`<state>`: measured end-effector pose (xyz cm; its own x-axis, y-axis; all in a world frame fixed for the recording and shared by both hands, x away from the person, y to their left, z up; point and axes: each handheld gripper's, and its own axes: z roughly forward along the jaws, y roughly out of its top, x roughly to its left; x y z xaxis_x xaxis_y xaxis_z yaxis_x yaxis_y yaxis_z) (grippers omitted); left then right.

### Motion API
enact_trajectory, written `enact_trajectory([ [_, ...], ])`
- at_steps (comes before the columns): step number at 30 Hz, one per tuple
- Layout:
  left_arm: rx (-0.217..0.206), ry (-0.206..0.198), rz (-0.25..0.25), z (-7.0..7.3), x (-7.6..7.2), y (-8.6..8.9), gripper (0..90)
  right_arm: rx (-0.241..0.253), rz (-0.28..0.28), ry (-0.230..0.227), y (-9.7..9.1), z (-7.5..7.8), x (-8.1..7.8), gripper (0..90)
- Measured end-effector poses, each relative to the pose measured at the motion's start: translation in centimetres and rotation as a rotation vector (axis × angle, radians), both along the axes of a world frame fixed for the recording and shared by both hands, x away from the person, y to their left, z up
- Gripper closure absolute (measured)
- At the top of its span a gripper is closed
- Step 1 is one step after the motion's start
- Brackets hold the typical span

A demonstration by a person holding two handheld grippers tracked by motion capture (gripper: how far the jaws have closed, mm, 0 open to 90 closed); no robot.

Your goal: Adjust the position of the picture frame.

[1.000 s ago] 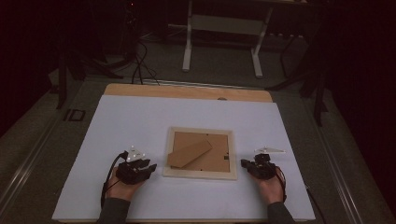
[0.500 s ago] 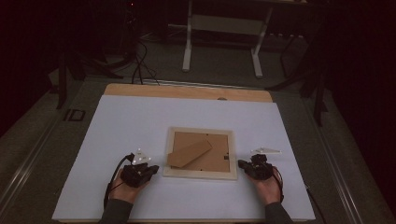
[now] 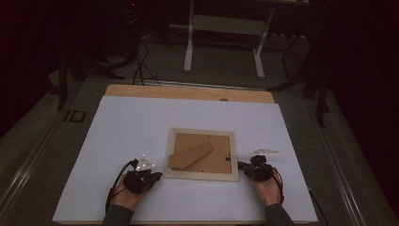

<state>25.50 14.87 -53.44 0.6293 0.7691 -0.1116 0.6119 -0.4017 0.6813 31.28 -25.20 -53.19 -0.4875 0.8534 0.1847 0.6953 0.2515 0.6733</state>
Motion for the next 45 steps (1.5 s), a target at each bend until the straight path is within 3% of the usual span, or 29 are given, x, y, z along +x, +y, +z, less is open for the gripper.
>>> enact_trajectory([
  [17,0.007,0.001,-0.035,0.0,0.0,-0.2,88.9,0.006,-0.010,-0.002,0.2,-0.1,0.5,90.0],
  [22,0.024,0.001,-0.067,0.1,-0.1,-0.1,89.1,0.005,-0.012,-0.004,0.4,-0.1,0.8,90.0],
  [35,0.035,-0.001,-0.070,0.1,-0.5,-0.1,89.3,0.013,-0.020,0.001,0.8,-0.1,1.2,90.0],
  [40,0.032,0.011,-0.102,0.2,-0.8,0.2,88.5,0.012,-0.013,-0.005,1.1,-0.2,1.3,90.0],
  [45,0.029,0.011,-0.087,0.1,-0.8,0.1,87.7,0.009,0.003,-0.006,1.8,-0.2,1.4,90.0],
])
